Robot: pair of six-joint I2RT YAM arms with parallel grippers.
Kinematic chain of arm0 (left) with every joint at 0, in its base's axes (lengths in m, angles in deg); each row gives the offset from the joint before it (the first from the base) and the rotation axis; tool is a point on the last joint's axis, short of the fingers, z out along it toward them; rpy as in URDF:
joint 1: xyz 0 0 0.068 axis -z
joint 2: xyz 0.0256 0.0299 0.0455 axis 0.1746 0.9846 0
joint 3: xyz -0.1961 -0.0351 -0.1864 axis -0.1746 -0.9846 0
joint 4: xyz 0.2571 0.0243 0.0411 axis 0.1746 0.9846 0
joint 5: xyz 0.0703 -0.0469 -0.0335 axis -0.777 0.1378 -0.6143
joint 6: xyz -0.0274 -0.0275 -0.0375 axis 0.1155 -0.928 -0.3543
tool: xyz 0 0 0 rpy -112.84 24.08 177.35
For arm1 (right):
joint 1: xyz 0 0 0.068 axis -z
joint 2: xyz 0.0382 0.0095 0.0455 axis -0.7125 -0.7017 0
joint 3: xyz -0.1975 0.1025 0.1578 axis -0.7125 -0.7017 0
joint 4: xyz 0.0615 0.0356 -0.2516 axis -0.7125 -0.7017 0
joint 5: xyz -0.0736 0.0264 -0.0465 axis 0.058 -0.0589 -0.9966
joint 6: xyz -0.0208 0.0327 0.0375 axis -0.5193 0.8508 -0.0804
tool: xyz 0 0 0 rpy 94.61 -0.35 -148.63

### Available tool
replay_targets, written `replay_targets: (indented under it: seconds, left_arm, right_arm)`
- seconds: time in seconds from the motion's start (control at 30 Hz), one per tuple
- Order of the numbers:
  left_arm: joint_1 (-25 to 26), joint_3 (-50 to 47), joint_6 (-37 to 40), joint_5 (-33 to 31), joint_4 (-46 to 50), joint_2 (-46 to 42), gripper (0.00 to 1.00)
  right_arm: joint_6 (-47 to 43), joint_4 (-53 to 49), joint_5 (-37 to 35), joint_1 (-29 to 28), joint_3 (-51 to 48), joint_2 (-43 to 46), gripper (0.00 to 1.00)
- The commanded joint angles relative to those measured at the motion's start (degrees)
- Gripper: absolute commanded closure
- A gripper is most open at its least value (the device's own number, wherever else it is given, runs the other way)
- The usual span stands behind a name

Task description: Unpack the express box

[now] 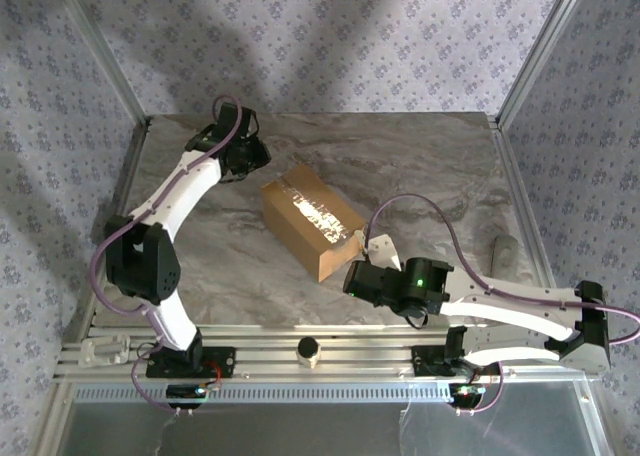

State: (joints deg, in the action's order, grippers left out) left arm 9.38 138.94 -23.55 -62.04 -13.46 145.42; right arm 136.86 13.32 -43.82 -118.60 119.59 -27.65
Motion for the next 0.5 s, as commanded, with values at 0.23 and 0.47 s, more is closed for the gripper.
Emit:
replay_targets:
  seconds: [0.23, 0.47]
  left_arm:
    - [0.0, 0.1, 3.2, 8.0, -2.7, 3.4, 0.77]
    - [0.4, -4.2, 2.7, 13.9, -8.1, 3.5, 0.78]
  right_arm:
    - [0.7, -1.9, -0.8, 0.6, 2.8, -1.3, 1.00]
    - [0.0, -1.1, -0.6, 1.0, 3.2, -2.1, 1.00]
